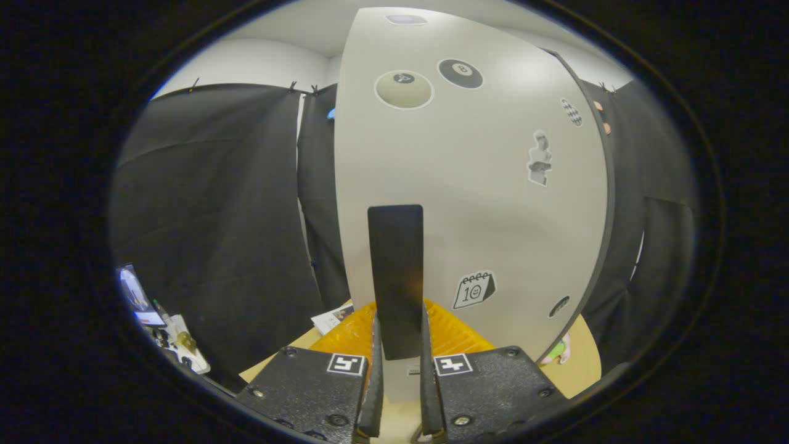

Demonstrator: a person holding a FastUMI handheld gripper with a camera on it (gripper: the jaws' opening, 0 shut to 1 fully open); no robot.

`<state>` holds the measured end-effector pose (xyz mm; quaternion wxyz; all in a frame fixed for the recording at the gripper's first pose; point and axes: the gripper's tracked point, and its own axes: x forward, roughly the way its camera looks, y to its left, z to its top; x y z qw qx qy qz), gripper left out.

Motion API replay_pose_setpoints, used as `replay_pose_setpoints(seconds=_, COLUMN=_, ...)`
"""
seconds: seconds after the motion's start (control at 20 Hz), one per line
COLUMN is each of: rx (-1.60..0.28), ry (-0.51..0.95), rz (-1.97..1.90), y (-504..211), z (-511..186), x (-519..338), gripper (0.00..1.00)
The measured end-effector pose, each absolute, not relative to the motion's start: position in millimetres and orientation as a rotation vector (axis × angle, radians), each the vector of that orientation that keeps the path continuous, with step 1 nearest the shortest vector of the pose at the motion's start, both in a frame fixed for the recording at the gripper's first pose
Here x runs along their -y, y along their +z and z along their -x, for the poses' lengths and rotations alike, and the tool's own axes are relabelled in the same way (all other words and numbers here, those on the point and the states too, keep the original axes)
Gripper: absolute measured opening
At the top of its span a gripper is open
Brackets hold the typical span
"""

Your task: Open the shoe cabinet door, grab the shoes and put them into the shoe cabinet, then close the shoe cabinet door.

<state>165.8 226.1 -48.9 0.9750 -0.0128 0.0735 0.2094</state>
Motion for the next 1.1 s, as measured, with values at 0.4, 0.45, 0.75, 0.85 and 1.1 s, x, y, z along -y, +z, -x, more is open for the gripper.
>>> replay_pose_setpoints(seconds=0.4, rx=-0.151, ry=0.371, rz=-0.002, y=-52.8, z=-106.9, x=-173.6, gripper=0.27)
replay_pose_setpoints(seconds=0.45, rx=-0.154, ry=0.365, rz=-0.007, y=-53.5, z=-101.6, x=-165.8, gripper=0.27)
replay_pose_setpoints(seconds=0.75, rx=-0.145, ry=0.326, rz=-0.006, y=-53.8, z=-74.6, x=-130.2, gripper=0.26)
replay_pose_setpoints(seconds=0.85, rx=-0.142, ry=0.324, rz=-0.009, y=-53.7, z=-67.9, x=-114.5, gripper=0.26)
replay_pose_setpoints(seconds=1.1, rx=-0.142, ry=0.327, rz=-0.057, y=-56.6, z=-56.3, x=-67.5, gripper=0.23)
